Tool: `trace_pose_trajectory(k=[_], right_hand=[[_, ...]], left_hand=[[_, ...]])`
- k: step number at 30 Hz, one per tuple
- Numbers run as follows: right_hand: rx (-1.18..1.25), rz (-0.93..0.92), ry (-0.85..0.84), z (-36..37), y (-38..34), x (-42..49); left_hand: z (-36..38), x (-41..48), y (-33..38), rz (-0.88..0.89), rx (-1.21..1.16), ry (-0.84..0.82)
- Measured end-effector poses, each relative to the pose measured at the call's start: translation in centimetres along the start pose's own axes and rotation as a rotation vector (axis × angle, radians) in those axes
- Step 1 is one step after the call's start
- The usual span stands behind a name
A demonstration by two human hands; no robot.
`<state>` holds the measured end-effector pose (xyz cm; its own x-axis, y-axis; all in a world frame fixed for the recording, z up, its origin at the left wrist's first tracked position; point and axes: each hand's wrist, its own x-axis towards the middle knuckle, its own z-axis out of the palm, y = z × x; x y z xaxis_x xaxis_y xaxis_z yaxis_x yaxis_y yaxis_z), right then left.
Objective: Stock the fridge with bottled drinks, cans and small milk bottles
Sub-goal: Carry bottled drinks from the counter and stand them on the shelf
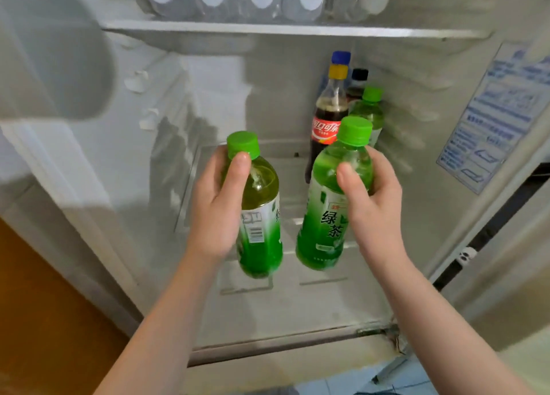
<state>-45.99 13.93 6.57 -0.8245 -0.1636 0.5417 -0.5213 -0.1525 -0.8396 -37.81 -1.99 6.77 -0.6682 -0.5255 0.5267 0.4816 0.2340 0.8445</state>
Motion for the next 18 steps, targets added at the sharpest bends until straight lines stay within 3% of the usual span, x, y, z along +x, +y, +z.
trace_pose_trajectory(k=[8, 18], right_hand=[[-0.093, -0.089, -0.003, 3.9, 3.1, 5.8], [-0.157, -0.068, -0.084, 4.6, 7.6, 8.5]], left_hand=[[1.4, 6.1, -2.0, 0.032, 0.111, 0.125], [3.1, 9.2, -6.3, 0.057, 0.223, 0.110]])
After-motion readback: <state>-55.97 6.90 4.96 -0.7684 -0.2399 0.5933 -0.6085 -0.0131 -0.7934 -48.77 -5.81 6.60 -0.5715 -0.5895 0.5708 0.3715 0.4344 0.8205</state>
